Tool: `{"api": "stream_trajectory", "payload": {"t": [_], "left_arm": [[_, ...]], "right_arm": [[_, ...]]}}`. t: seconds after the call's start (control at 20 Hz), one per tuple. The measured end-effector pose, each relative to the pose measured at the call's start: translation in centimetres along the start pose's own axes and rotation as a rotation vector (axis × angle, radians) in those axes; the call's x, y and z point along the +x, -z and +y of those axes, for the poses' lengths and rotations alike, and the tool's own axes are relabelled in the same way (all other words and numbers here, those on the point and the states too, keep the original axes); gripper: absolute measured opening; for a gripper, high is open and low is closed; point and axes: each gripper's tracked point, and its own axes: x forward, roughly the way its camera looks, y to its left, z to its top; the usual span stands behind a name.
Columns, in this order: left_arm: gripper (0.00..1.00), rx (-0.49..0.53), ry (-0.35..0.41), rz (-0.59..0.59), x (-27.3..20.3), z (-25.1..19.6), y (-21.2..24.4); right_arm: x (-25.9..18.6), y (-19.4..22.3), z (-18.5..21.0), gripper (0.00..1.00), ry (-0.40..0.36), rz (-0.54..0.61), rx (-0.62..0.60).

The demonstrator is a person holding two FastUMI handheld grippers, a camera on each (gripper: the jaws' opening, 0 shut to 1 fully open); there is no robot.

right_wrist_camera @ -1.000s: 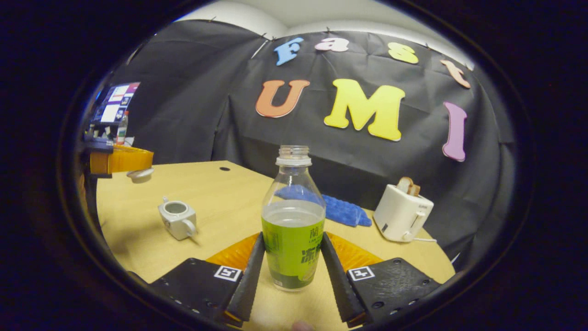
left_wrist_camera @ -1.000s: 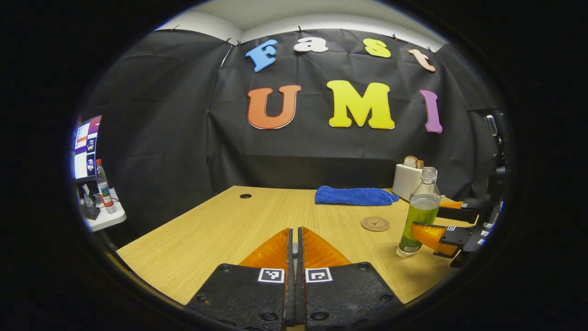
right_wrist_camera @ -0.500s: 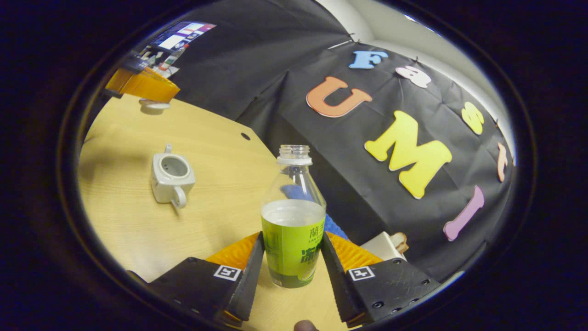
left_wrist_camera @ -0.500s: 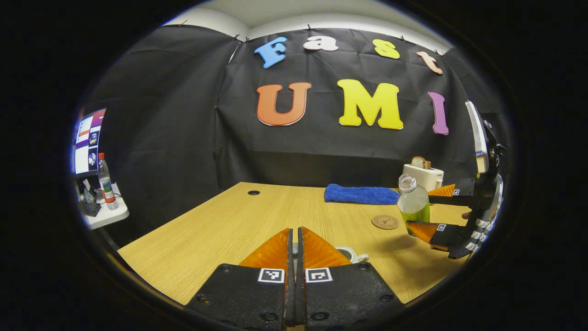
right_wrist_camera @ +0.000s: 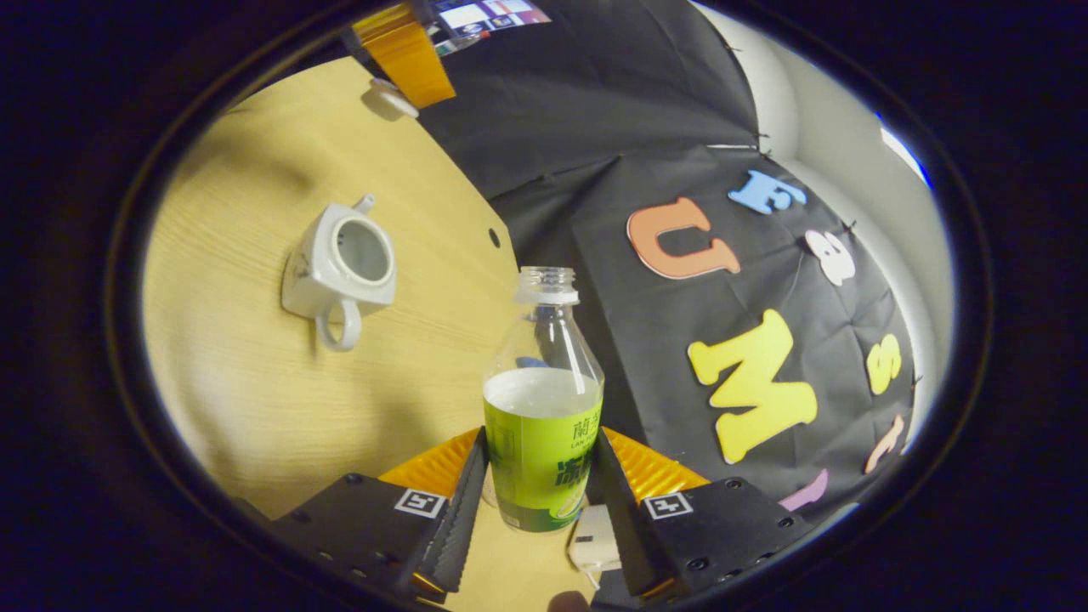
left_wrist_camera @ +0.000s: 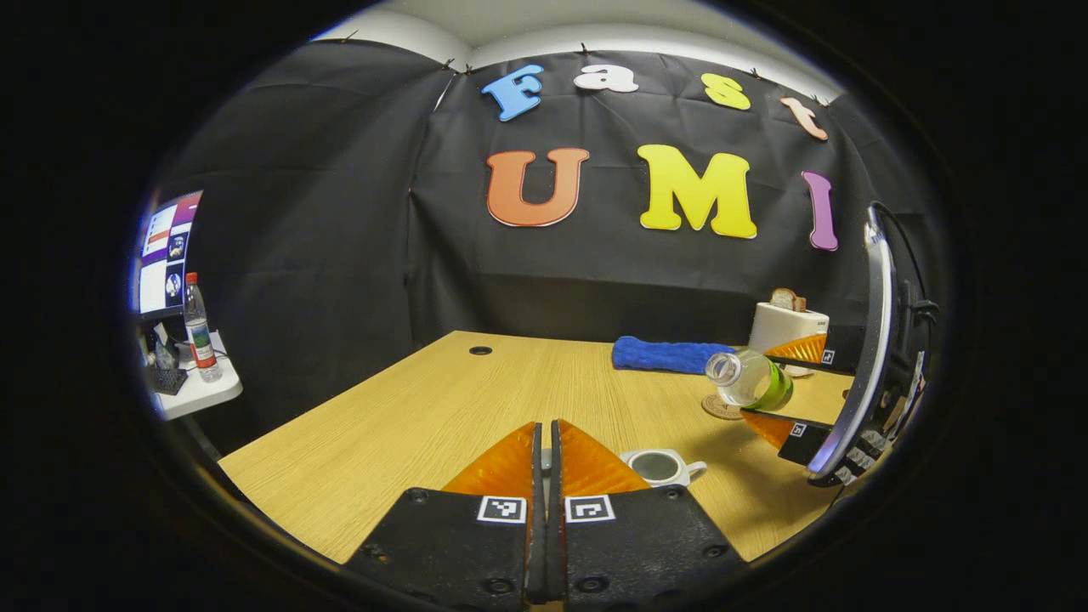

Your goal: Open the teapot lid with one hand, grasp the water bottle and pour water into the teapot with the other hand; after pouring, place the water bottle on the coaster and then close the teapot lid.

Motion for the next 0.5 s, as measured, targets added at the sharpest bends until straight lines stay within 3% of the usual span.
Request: {"api": "stream_trajectory", "payload": {"t": [0.5], "left_arm": [[0.02, -0.007, 0.001, 0.024, 0.0, 1.3, 1.0]], "right_arm": [[0.4, -2.1, 0.4, 0.70, 0.044, -0.064, -0.343]]}}
